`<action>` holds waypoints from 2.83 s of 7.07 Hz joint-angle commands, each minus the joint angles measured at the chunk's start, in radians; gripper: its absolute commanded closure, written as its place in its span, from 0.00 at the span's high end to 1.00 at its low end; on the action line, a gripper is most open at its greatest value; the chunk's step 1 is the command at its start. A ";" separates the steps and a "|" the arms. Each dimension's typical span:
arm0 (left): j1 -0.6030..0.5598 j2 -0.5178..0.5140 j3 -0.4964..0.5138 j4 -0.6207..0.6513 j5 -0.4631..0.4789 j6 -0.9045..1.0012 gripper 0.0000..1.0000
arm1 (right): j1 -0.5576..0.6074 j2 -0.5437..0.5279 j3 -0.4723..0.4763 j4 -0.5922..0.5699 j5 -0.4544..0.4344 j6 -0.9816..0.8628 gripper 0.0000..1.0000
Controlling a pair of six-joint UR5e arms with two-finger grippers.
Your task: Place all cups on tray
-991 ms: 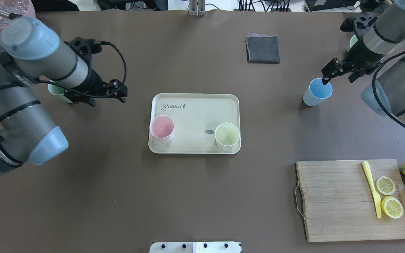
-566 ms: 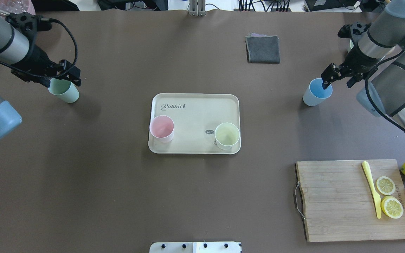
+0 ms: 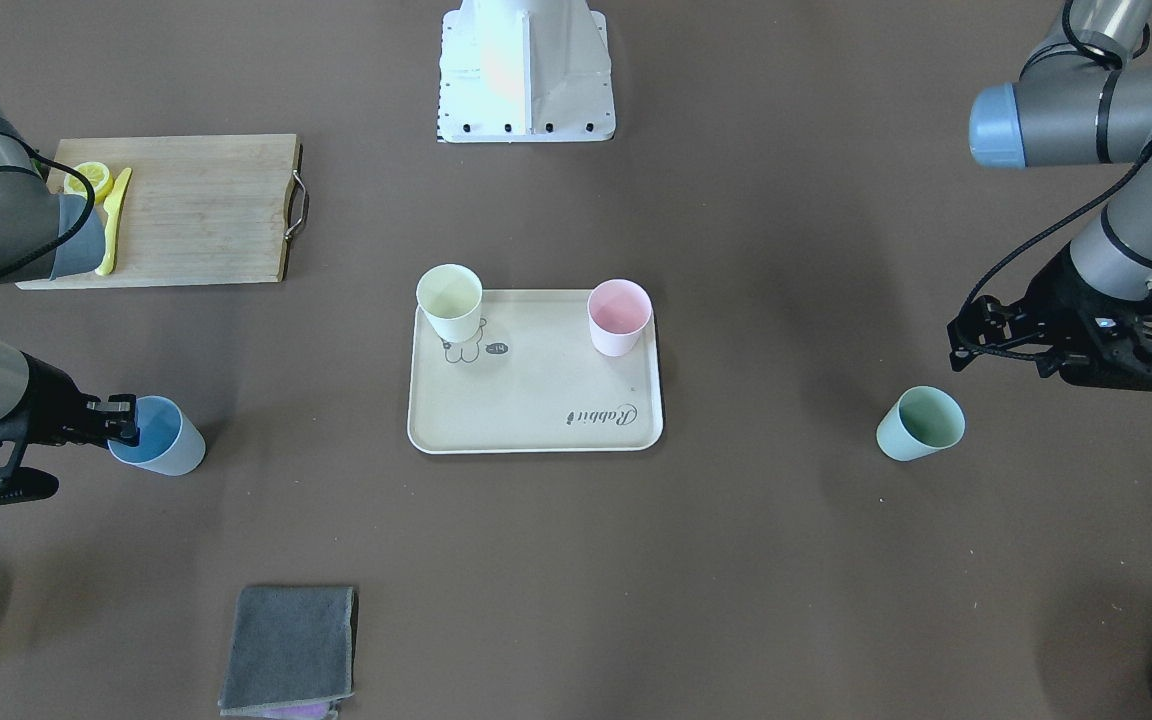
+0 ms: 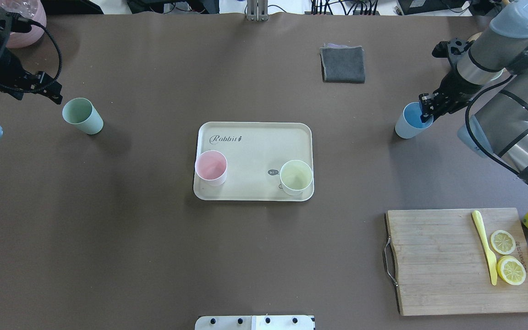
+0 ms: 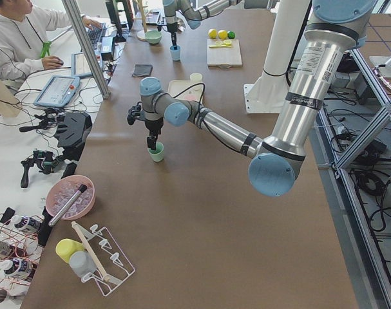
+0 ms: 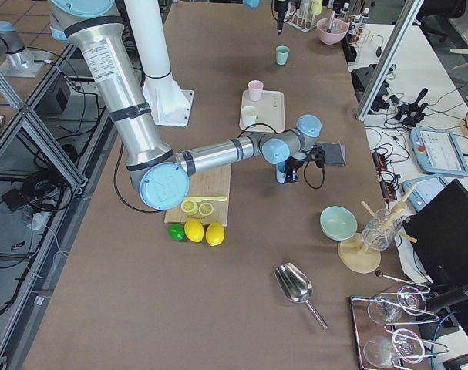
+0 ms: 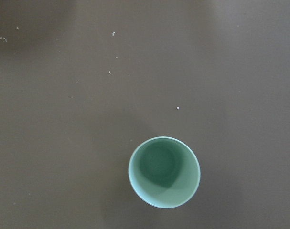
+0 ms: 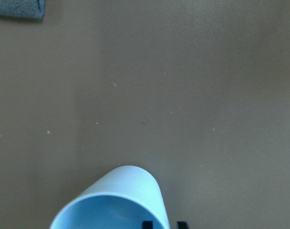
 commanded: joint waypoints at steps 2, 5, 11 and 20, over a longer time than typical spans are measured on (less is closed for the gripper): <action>0.007 -0.033 0.175 -0.127 -0.008 0.001 0.81 | -0.058 0.101 0.070 -0.013 0.051 0.199 0.00; 0.065 -0.052 0.217 -0.193 -0.008 -0.072 0.76 | -0.195 0.214 0.068 -0.014 -0.056 0.396 0.00; 0.052 -0.143 0.208 -0.139 -0.107 -0.115 0.00 | -0.305 0.247 0.067 -0.013 -0.140 0.467 0.19; 0.367 -0.455 0.280 -0.108 0.110 -0.694 0.05 | -0.076 0.147 0.140 -0.016 0.034 0.311 1.00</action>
